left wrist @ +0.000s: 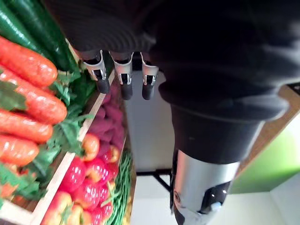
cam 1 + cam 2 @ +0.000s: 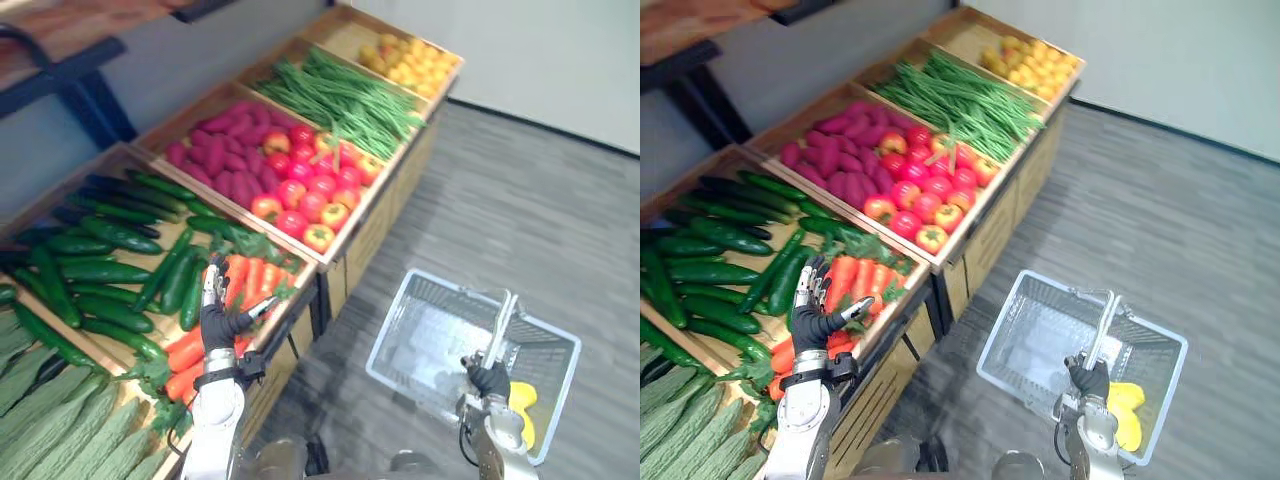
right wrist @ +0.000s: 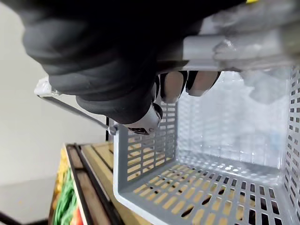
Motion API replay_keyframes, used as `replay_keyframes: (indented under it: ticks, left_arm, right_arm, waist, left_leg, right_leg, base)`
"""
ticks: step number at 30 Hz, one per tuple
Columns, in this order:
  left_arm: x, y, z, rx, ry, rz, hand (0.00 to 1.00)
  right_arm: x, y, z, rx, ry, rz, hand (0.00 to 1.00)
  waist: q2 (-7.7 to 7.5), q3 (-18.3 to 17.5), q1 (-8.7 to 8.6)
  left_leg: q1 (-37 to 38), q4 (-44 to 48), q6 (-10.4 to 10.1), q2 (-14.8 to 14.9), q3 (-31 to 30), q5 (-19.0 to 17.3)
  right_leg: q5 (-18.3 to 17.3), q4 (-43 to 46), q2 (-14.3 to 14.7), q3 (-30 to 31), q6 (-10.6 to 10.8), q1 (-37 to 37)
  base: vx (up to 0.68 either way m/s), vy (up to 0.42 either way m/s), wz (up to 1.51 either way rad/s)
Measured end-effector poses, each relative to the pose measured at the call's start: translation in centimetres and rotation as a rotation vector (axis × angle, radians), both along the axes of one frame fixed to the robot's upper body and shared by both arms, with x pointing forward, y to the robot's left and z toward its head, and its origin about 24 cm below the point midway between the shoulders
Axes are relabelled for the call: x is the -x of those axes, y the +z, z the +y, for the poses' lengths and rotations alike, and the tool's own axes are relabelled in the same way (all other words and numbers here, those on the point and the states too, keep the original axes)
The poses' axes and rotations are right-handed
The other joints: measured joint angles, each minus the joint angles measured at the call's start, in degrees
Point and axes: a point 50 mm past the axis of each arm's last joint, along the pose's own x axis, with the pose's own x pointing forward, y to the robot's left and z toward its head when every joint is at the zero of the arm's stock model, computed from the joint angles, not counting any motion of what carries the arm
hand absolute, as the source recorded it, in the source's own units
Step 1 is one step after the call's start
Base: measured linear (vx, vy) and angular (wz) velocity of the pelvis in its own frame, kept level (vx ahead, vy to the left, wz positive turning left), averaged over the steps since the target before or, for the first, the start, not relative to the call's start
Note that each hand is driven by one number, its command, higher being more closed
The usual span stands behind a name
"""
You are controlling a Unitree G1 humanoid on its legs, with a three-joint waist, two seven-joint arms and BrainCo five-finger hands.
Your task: Pick vegetable in the basket
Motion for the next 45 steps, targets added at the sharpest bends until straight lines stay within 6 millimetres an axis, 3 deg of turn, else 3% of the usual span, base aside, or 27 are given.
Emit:
replay_keyframes:
  ticks: [2, 3, 4, 6, 9, 12, 14, 15, 16, 19, 21, 24, 30, 38, 45]
  left_arm:
    - [-0.2, 0.5, -0.9, 0.012, -0.03, -0.026, 0.0]
    - [-0.2, 0.9, -1.1, 0.012, -0.041, -0.041, 0.0]
    - [-0.2, 1.1, -1.2, 0.007, -0.046, -0.051, 0.0]
    - [-0.2, 0.9, -1.8, 0.027, -0.049, -0.042, 0.0]
    - [-0.4, 1.3, -2.3, 0.028, -0.061, -0.061, 0.0]
    - [-0.9, 1.9, -3.0, 0.006, -0.089, -0.091, 0.0]
    - [-1.0, 2.4, -2.8, -0.028, -0.083, -0.111, 0.0]
    - [-0.9, 2.5, -2.6, -0.038, -0.079, -0.114, 0.0]
    - [-0.8, 2.5, -2.1, -0.074, -0.084, -0.113, 0.0]
    - [-0.9, 2.4, -1.2, -0.149, -0.09, -0.104, 0.0]
    - [-0.9, 2.4, -0.2, -0.258, -0.101, -0.091, 0.0]
    - [-1.0, 2.4, 0.9, -0.394, -0.111, -0.072, 0.0]
    - [-1.1, -0.9, 3.4, -0.725, -0.159, 0.113, 0.0]
    - [-1.3, -4.0, 6.0, -1.117, -0.232, 0.286, 0.0]
    - [-1.3, -4.0, 6.4, -1.291, -0.263, 0.286, 0.0]
  right_arm:
    - [0.8, 0.1, 0.1, -0.005, -0.008, -0.001, 1.0]
    - [1.7, -0.3, 0.1, -0.015, -0.032, 0.02, 1.0]
    - [2.6, -0.7, -0.1, -0.021, -0.047, 0.047, 1.0]
    - [4.2, -1.6, -0.8, -0.023, -0.065, 0.107, 1.0]
    - [5.2, -1.6, -2.0, 0.004, -0.1, 0.127, 1.0]
    - [6.4, -1.8, -2.7, 0.029, -0.1, 0.164, 1.0]
    - [8.1, -2.4, -2.7, 0.012, -0.14, 0.205, 1.0]
    - [8.3, -2.6, -2.6, 0.002, -0.15, 0.212, 1.0]
    - [8.5, -3.0, -2.6, -0.028, -0.178, 0.217, 1.0]
    - [8.5, -3.6, -2.2, -0.067, -0.203, 0.228, 1.0]
    - [8.4, -4.3, -2.1, -0.093, -0.206, 0.244, 1.0]
    - [8.1, -4.3, -2.2, -0.099, -0.183, 0.236, 1.0]
    - [8.2, -5.0, -2.7, -0.097, -0.171, 0.267, 1.0]
    - [6.4, -4.8, -3.2, -0.072, -0.106, 0.24, 1.0]
    - [4.3, -4.1, -3.2, -0.048, -0.043, 0.191, 1.0]
  waist:
    - [-0.33, -0.1, -0.24]
    - [-1.51, -0.8, -0.38]
    - [-2.16, -0.9, -0.25]
    - [-0.17, -2.1, 0.57]
    - [0.52, -2.5, 0.53]
    - [0.2, -2.3, 0.39]
    - [-0.57, -2.0, 0.06]
    - [-0.69, -2.0, 0.17]
    - [-0.68, -2.7, 0.4]
    - [-1.26, -3.8, 0.6]
    - [-2.38, -4.6, 0.64]
    - [-2.8, -4.9, 0.19]
    - [-2.83, -4.9, -0.89]
    - [-2.0, -4.4, -2.71]
    - [-1.23, -1.7, -3.12]
  left_leg:
    - [-0.3, 2.0, -2.6, 0.1, -5.1, -1.6]
    - [-1.8, 4.8, -4.3, -0.2, -7.3, -3.9]
    - [-2.4, 7.4, -5.7, 0.0, -9.1, -6.1]
    - [-4.0, 8.8, -7.8, 2.8, -13.5, -7.1]
    - [-4.9, 5.7, -10.7, 4.2, -14.4, -5.2]
    - [-6.6, 4.4, -10.4, 5.1, -12.8, -1.8]
    - [-6.1, 3.9, -8.0, 8.6, -2.3, -1.0]
    - [-5.8, 3.9, -7.8, 9.8, 0.0, -0.9]
    - [-5.6, 3.2, -9.2, 11.3, 3.0, 0.1]
    - [-5.7, 1.2, -9.9, 10.7, 3.0, 1.4]
    - [-5.6, -2.8, -10.3, 9.5, 3.3, 4.0]
    - [-5.0, -7.8, -10.3, 7.9, 3.1, 7.3]
    - [-1.3, -16.2, -11.0, 6.4, 3.5, 12.4]
    - [0.1, -19.5, -10.8, 6.2, 5.3, 14.5]
    - [-2.7, -19.7, -10.4, 5.9, 7.9, 14.9]
  right_leg:
    - [0.5, -6.7, 3.4, 9.1, 0.6, -1.9]
    - [3.5, -11.8, 3.7, 13.6, 2.1, -1.9]
    - [4.6, -11.5, 3.5, 13.8, 4.0, -2.0]
    - [3.0, -11.0, 4.8, 7.5, 1.3, -1.5]
    - [3.2, -11.8, 4.6, 3.5, 0.6, -1.4]
    - [3.9, -14.4, 3.1, -1.0, -0.5, 0.2]
    - [4.3, -16.5, 1.4, -5.3, -0.8, 3.0]
    - [4.5, -16.9, 1.3, -5.7, -0.7, 3.4]
    - [5.1, -18.1, 1.1, -6.2, -0.3, 4.2]
    - [7.0, -21.1, 1.0, -5.9, 0.1, 4.7]
    - [9.2, -24.6, 0.6, -5.1, 0.5, 4.7]
    - [11.3, -27.8, 0.3, -4.3, 0.2, 4.6]
    - [11.8, -28.6, 0.5, -2.9, 0.0, 4.7]
    - [13.5, -30.5, 0.7, -1.2, -0.2, 3.7]
    - [16.1, -32.6, 0.9, 1.8, 0.6, 0.5]
  base:
    - [0.28, -0.244, 1.58]
    - [0.25, -0.318, 1.6]
    - [0.3, -0.386, 1.57]
    - [0.27, -0.332, 1.14]
    - [0.13, -0.223, 0.75]
    - [-0.03, -0.128, 0.84]
    - [-0.08, -0.044, 0.99]
    - [-0.13, 0.01, 0.67]
    - [-0.12, 0.032, 0.31]
    - [-0.11, 0.071, 0.08]
    - [-0.06, 0.051, 0.0]
    - [-0.01, 0.02, 0.06]
    - [0.04, -0.01, -0.01]
    - [0.0, -0.009, -0.1]
    - [-0.06, 0.012, -0.2]
